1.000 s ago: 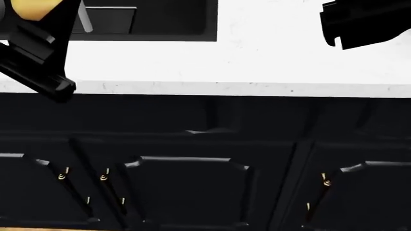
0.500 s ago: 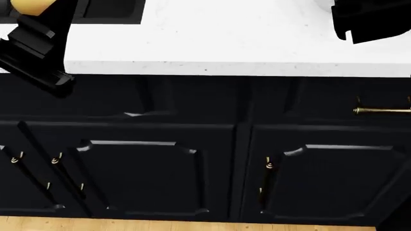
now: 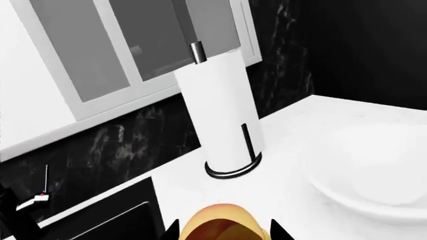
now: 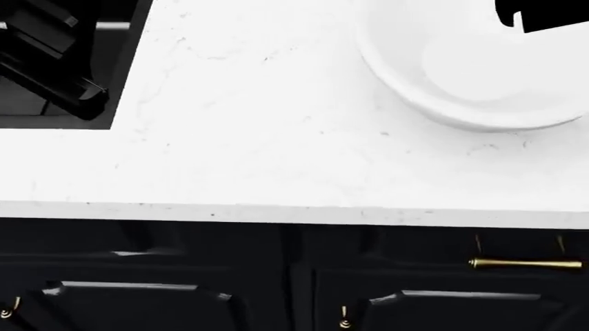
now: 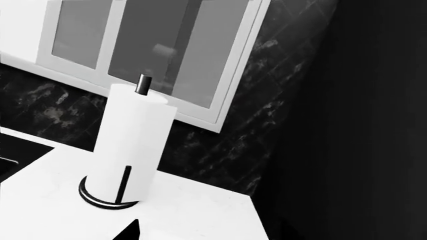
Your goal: Pick the cucumbers and broccolis from the sink and place them in one bowl. Place the apricot in the other bowl. Then turn off the sink faucet.
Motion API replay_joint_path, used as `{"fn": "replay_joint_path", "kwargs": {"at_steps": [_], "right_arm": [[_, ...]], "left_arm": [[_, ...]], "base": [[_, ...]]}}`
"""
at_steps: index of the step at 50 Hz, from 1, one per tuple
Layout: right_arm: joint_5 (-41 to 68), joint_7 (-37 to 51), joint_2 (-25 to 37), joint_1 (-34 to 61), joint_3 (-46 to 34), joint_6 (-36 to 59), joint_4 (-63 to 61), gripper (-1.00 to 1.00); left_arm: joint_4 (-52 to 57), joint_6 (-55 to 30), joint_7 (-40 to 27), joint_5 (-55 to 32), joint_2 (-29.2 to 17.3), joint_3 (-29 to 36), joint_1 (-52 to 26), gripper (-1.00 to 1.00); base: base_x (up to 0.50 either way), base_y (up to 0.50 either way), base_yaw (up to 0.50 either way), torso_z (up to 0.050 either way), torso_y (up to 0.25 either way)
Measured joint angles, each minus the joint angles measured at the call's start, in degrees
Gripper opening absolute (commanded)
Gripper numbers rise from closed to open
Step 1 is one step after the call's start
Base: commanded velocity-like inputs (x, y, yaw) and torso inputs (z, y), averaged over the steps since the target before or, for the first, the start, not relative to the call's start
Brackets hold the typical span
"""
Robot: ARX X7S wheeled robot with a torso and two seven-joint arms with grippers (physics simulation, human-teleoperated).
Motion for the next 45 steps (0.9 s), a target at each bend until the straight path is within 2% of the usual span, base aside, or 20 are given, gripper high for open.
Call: {"fn": "replay_joint_path", "kwargs": {"at_steps": [28,36,45], "right_arm": [[0.58,0.04,-0.18,3.69,-0.77,0.59,0.62,1.00],[-0.62,-0.80,-1.33,3.12,-1.60,0.44,0.75,1.00],[-0.90,-1.42,-1.72,2.36,-1.71,-0.34,0.52,1.00]], "left_arm": [[0.23,-2.01,0.11,-1.53,0.81,-0.87,-2.77,-1.00],[-2.19,-2.11,1.63,-1.76,2.06,-1.04,-3.27,-1.00],[-7.60,-2.88,5.68,-5.76,6.19,-1.73,-4.98,-1.00]], "base": [[0.00,-0.50,0.00,0.000,0.000],[0.00,0.00,0.00,0.000,0.000],[0.00,0.00,0.00,0.000,0.000]]}}
